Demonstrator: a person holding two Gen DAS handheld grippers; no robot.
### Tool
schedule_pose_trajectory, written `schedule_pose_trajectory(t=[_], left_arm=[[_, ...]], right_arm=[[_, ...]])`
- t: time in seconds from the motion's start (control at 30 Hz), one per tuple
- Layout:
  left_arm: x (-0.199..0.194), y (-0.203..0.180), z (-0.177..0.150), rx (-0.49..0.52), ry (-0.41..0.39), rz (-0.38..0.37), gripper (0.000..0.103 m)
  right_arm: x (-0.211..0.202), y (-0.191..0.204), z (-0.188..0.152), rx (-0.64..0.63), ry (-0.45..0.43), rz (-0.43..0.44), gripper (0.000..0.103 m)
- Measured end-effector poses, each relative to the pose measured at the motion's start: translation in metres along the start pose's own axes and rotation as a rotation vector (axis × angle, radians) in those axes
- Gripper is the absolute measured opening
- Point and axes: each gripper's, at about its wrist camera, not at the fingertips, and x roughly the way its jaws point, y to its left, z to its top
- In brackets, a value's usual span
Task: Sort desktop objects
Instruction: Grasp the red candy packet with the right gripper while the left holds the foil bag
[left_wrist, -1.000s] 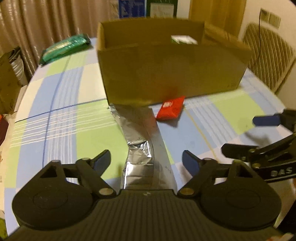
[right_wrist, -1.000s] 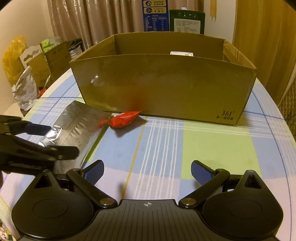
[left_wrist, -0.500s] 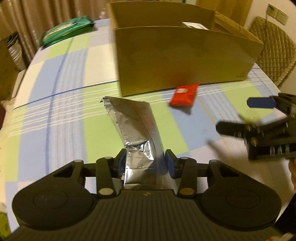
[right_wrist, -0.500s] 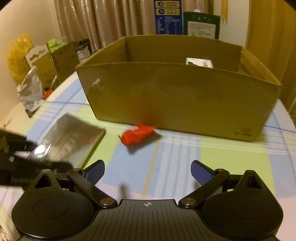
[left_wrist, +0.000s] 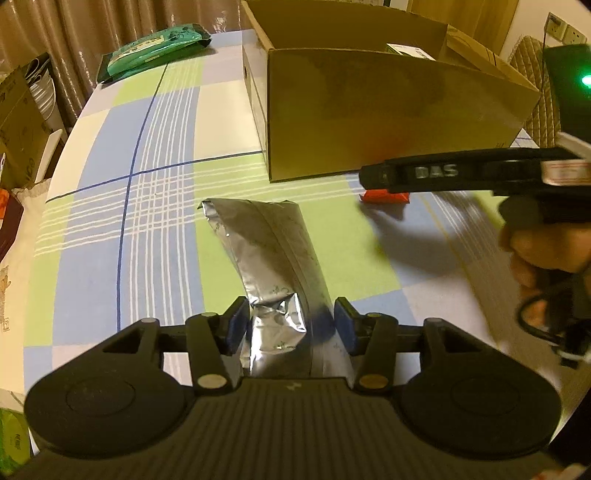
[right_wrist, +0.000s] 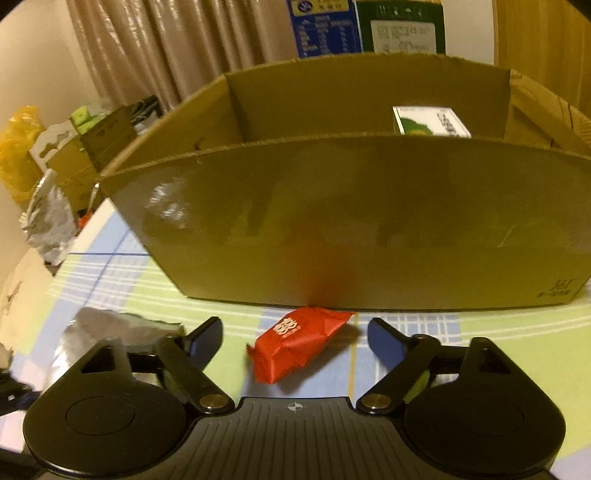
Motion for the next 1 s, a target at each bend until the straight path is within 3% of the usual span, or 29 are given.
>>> schedule_pose_trajectory(t=[0.07, 0.13, 0.33, 0.5, 0.77, 1.0], left_arm=[[0.0, 0.0, 0.001, 0.004, 0.0, 0.001, 0.046], [0.001, 0.0, 0.001, 0.006, -0.002, 0.0, 0.048], [0.007, 0.002, -0.002, -0.005, 0.013, -0.008, 0.048], [0.009, -0.005, -0.007, 0.013, 0.02, -0.003, 0.046], [-0.007, -0.036, -0.033, 0.036, 0.023, -0.071, 0.043], [-0.025, -0.074, -0.064, 0.058, 0.007, -0.141, 0.04]], right_arm=[[0.005, 0.002, -0.001, -0.008, 0.013, -0.001, 0.068], [0.006, 0.005, -0.004, -0.025, 0.013, -0.008, 0.047], [-0.01, -0.002, -0.011, -0.017, 0.06, 0.043, 0.016], [-0.041, -0.016, -0.028, -0.023, 0.092, 0.066, 0.015], [-0.106, -0.035, -0.063, -0.017, 0.114, 0.099, 0.014], [-0.13, -0.058, -0.09, 0.003, 0.13, 0.052, 0.015]])
